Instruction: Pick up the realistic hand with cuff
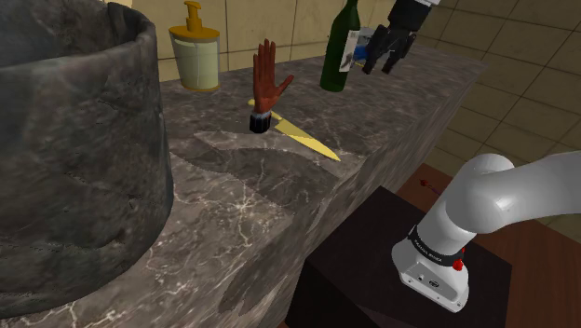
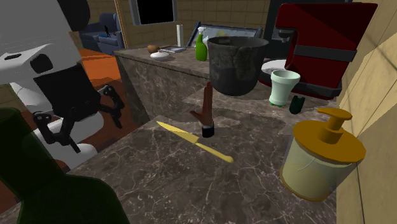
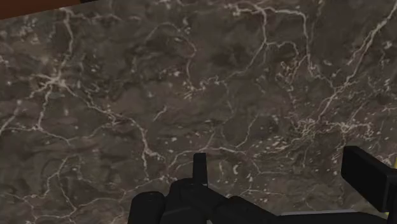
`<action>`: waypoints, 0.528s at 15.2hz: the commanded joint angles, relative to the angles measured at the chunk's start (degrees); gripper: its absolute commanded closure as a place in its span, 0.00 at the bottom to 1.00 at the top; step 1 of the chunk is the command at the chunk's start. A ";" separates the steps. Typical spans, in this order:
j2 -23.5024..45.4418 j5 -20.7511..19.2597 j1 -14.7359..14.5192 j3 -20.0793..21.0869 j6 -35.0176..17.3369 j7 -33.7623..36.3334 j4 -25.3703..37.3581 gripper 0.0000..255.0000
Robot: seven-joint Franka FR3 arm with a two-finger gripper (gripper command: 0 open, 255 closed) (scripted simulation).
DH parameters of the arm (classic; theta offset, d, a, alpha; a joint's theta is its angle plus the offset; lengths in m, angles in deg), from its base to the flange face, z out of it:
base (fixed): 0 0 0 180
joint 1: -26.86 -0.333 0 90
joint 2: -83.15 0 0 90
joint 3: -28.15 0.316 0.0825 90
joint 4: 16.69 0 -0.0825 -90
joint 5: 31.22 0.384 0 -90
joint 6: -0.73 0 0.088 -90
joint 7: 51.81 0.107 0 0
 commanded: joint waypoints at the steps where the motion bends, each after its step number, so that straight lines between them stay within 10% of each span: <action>1: 0.00 0.00 0.00 0.00 0.00 0.00 0.00 0.00; 8: 11.31 0.12 -8.82 0.10 -4.63 -16.48 8.45 0.00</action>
